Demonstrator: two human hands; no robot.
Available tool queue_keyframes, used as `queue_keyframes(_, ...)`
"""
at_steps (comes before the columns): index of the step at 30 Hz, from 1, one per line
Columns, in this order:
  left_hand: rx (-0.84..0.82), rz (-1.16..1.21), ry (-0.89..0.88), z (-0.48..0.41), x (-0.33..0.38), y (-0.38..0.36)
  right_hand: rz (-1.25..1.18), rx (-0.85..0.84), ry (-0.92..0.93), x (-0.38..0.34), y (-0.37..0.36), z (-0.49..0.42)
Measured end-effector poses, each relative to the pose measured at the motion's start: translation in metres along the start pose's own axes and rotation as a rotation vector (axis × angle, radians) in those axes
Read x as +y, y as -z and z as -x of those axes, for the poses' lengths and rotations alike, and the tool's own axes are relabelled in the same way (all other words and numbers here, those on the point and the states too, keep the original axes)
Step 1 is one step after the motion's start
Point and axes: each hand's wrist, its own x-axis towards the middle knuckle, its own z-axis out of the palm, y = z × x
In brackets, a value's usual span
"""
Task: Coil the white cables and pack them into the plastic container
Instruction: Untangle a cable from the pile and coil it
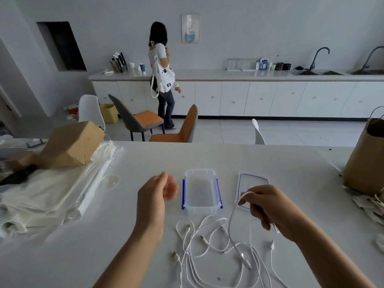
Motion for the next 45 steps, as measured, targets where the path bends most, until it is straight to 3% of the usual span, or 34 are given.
queue_keyframes(2,-0.063,-0.020,-0.003,0.020,0.000,-0.002,-0.105,0.085,-0.044,-0.009,-0.010,0.004)
queue_keyframes(4,-0.342,-0.084,0.140,0.042,0.001,-0.007,-0.247,0.139,-0.022,-0.023,-0.024,0.012)
queue_keyframes(6,-0.611,-0.126,0.296,0.050,-0.002,-0.014,-0.299,0.135,0.091,-0.040,-0.037,0.024)
queue_keyframes(8,-0.702,0.024,0.428,0.045,-0.005,-0.023,-0.164,0.103,0.263,-0.049,-0.046,0.039)
queue_keyframes(11,-0.652,0.487,0.583,0.027,0.004,-0.035,0.286,0.038,0.493,-0.040,-0.057,0.053)
queue_keyframes(13,-0.580,0.687,0.575,0.018,0.020,-0.042,0.327,-0.045,0.467,-0.026,-0.056,0.058)
queue_keyframes(16,-0.489,0.713,0.489,0.006,0.033,-0.039,0.499,-0.106,0.431,-0.001,-0.058,0.069)
queue_keyframes(19,-0.477,0.694,0.467,0.003,0.039,-0.034,0.522,-0.028,0.379,0.012,-0.058,0.082)
queue_keyframes(25,-0.711,0.562,0.365,0.018,0.026,-0.033,0.406,-0.040,0.311,0.015,-0.052,0.074)
queue_keyframes(28,-0.687,0.439,0.380,0.021,0.019,-0.037,0.328,-0.019,0.340,0.017,-0.053,0.067)
queue_keyframes(32,-0.609,0.578,0.436,0.017,0.016,-0.037,0.390,-0.124,0.362,0.024,-0.059,0.064)
queue_keyframes(36,-0.639,0.694,0.452,0.021,0.008,-0.032,0.413,-0.279,0.203,0.043,-0.064,0.053)
queue_keyframes(38,-0.712,0.652,0.499,0.025,0.001,-0.027,0.518,-0.385,0.120,0.051,-0.062,0.041)
queue_keyframes(41,-0.900,0.403,0.641,0.035,-0.009,-0.023,0.707,-0.317,0.040,0.045,-0.054,0.015)
queue_keyframes(43,-0.961,0.103,0.692,0.048,-0.014,-0.025,0.609,-0.298,0.001,0.018,-0.047,0.004)
queue_keyframes(45,-0.889,-0.095,0.682,0.053,-0.027,-0.027,0.540,-0.279,-0.002,-0.016,-0.044,0.004)
